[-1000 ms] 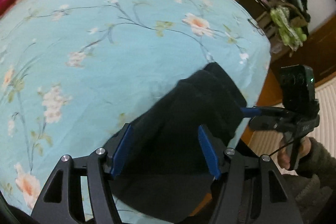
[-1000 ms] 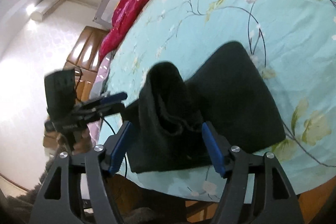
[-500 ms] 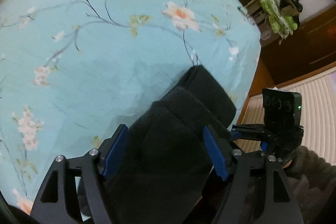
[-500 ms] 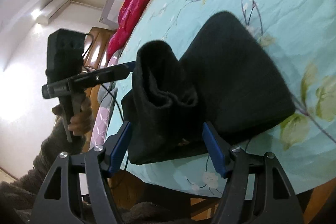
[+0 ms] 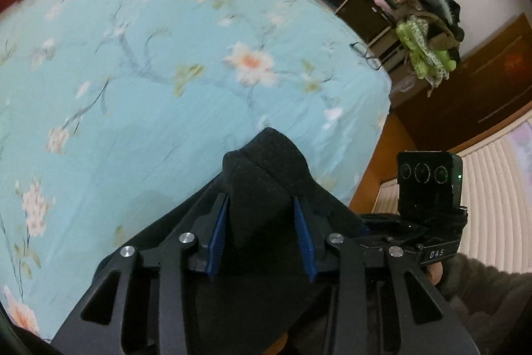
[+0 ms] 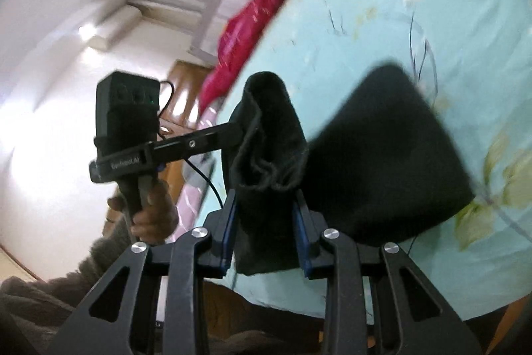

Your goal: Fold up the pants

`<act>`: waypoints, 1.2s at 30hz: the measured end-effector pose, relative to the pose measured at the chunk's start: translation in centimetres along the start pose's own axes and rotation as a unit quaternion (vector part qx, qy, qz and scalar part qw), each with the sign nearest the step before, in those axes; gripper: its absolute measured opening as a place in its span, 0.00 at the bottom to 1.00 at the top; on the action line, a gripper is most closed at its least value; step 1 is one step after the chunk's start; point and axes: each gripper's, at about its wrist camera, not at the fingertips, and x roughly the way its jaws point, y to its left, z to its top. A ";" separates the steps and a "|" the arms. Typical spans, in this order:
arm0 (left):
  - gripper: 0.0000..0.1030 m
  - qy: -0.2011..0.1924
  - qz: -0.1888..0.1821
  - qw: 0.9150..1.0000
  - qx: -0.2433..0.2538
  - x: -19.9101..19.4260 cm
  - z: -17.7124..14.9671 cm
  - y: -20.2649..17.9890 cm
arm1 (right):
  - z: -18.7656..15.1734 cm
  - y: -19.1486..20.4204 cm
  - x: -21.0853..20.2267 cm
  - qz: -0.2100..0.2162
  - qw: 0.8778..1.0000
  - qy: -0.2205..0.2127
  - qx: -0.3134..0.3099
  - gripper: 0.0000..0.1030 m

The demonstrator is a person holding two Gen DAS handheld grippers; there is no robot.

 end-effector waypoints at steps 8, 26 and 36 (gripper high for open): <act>0.50 0.035 0.083 0.996 -0.013 8.8 1.0 -1.0 | -0.5 -5.4 -3.2 -0.104 0.992 -0.022 0.067 0.34; 0.51 -0.099 0.112 0.938 -0.314 -2.2 -11.5 11.6 | 6.2 1.5 4.3 -0.147 0.981 0.053 -0.111 0.17; 0.59 -0.091 0.122 0.931 -0.333 1.6 -10.6 12.8 | 6.9 -1.8 2.6 -0.155 0.983 0.049 -0.085 0.35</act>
